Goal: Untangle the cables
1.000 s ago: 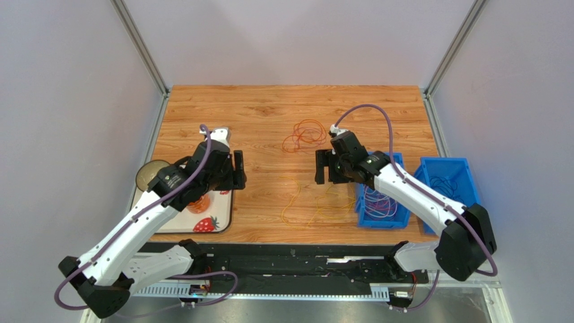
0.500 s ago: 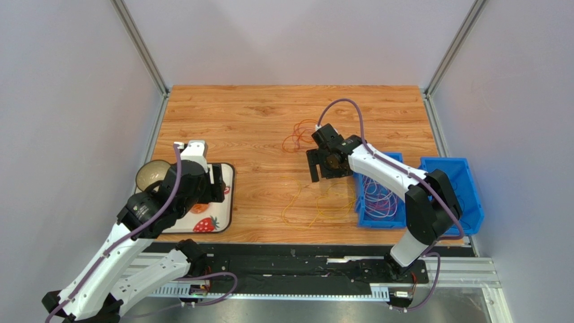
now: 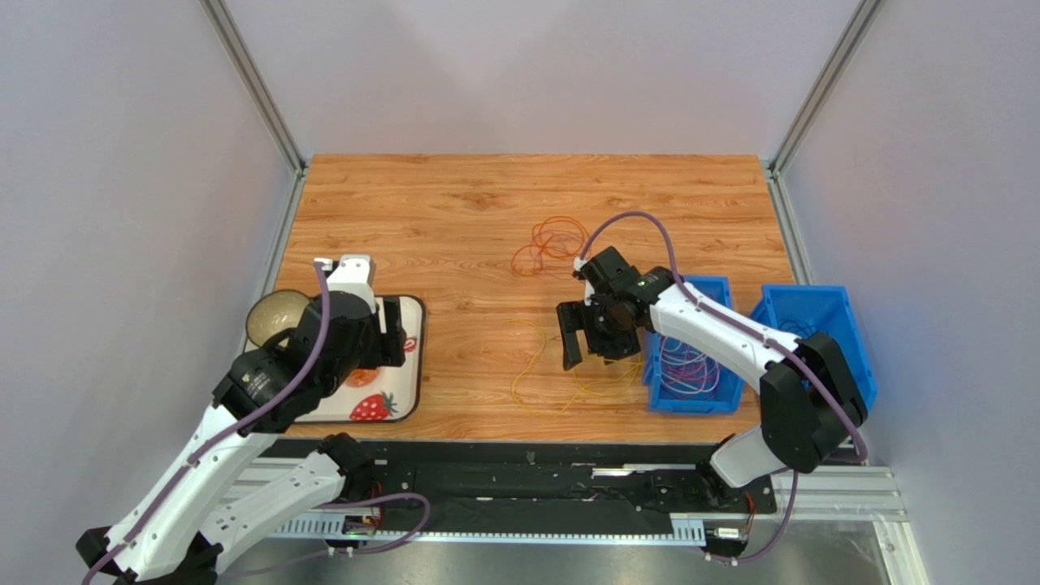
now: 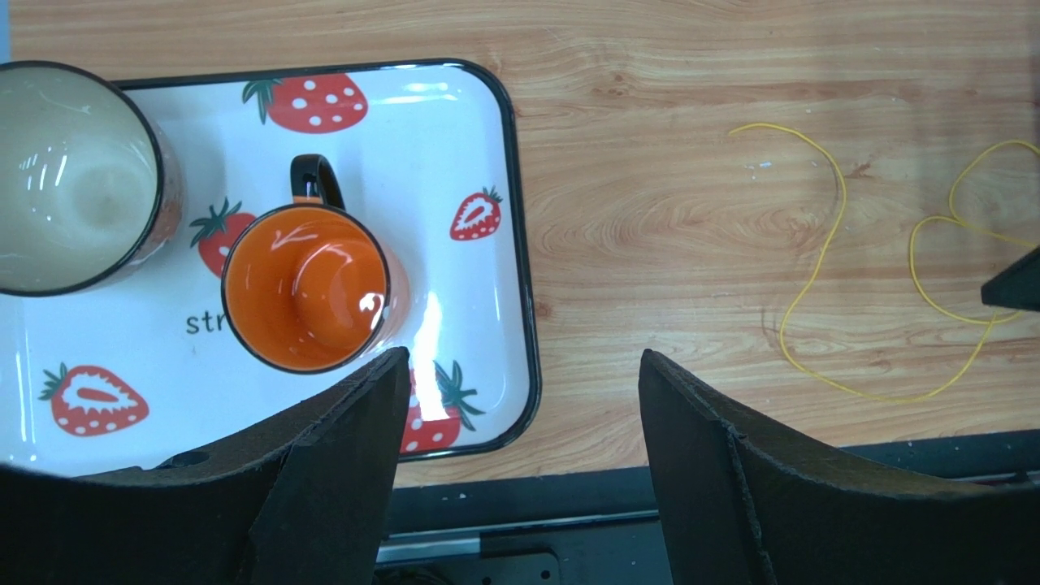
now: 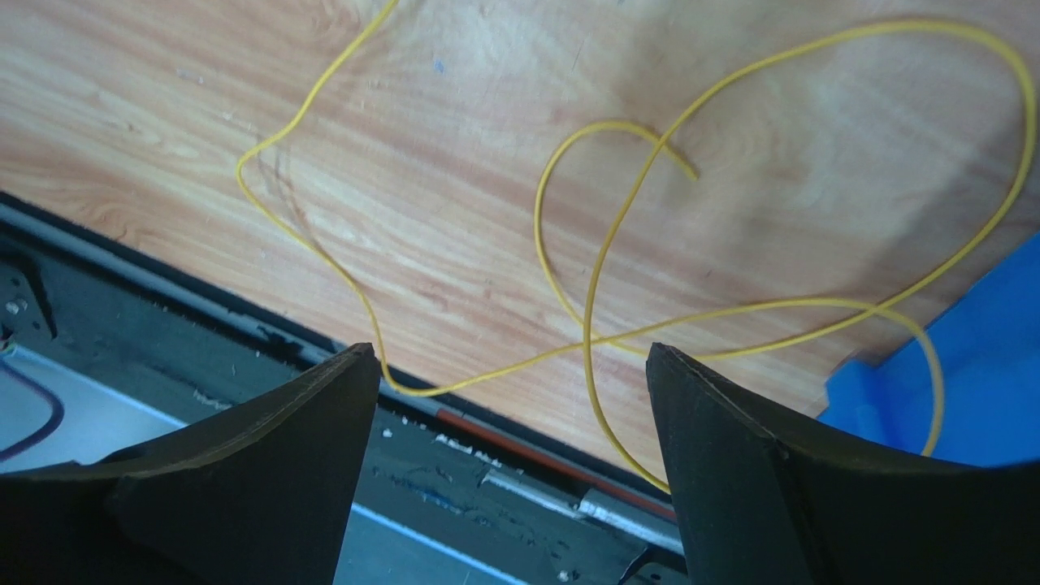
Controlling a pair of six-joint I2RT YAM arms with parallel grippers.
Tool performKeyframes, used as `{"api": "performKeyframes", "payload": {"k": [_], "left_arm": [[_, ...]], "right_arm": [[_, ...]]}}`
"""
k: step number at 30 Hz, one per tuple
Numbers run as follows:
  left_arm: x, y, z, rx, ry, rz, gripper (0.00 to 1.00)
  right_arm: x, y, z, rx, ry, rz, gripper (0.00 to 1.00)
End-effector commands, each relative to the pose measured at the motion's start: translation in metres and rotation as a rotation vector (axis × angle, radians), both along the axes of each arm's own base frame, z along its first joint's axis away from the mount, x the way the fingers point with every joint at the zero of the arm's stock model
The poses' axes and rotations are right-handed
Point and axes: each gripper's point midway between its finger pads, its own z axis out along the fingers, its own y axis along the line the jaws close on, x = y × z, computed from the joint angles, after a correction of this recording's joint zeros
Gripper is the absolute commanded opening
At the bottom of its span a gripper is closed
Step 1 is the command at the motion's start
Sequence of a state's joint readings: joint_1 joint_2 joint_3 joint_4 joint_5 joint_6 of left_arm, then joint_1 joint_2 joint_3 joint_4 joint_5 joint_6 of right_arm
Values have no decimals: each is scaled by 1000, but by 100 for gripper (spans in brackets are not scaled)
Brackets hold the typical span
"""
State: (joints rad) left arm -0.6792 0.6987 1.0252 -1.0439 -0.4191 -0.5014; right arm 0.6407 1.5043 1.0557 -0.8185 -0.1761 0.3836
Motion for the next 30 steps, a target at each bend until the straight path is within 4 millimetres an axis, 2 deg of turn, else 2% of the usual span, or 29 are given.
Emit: {"api": "performKeyframes", "payload": {"k": [1, 6, 13, 24, 30], "left_arm": [[3, 1, 5, 5, -30, 0, 77], [4, 2, 5, 5, -32, 6, 77], [4, 2, 6, 2, -38, 6, 77], [3, 2, 6, -1, -41, 2, 76], [2, 3, 7, -4, -46, 2, 76]], "right_arm": [[-19, 10, 14, 99, 29, 10, 85], [-31, 5, -1, 88, 76, -29, 85], [-34, 10, -17, 106, 115, -109, 86], [-43, 22, -31, 94, 152, -115, 86], [-47, 18, -41, 44, 159, -112, 82]]}}
